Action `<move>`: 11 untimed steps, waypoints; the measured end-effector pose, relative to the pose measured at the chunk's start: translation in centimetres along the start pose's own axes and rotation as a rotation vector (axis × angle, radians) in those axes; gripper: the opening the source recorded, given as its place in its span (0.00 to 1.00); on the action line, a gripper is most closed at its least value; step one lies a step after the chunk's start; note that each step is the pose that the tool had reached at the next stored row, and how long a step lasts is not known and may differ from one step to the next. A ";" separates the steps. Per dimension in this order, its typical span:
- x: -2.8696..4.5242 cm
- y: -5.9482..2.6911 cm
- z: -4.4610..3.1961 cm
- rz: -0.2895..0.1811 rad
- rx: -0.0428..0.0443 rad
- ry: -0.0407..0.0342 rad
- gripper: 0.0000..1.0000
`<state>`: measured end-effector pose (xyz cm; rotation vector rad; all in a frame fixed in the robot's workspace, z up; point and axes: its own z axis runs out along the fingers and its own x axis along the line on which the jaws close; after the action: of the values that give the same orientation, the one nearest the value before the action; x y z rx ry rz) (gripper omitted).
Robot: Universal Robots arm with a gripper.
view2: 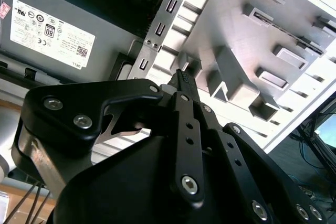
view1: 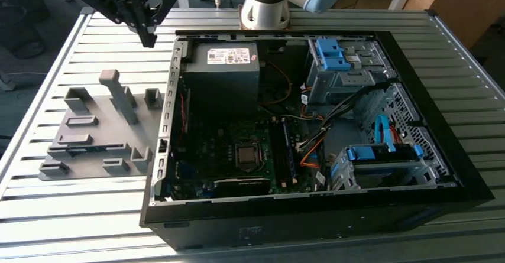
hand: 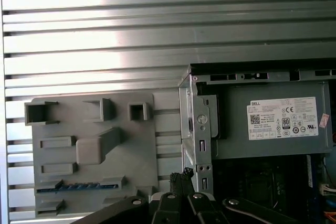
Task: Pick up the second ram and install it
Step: 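Reach for the second ram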
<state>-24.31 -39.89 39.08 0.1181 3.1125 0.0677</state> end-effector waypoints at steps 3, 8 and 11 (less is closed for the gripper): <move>0.12 -0.01 0.00 0.000 0.0000 0.0000 0.11; 0.29 -0.02 -0.01 0.000 0.0000 0.0000 0.11; 0.39 -0.03 -0.01 0.000 0.0000 0.0000 0.11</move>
<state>-24.71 -39.89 39.08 0.1180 3.1125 0.0676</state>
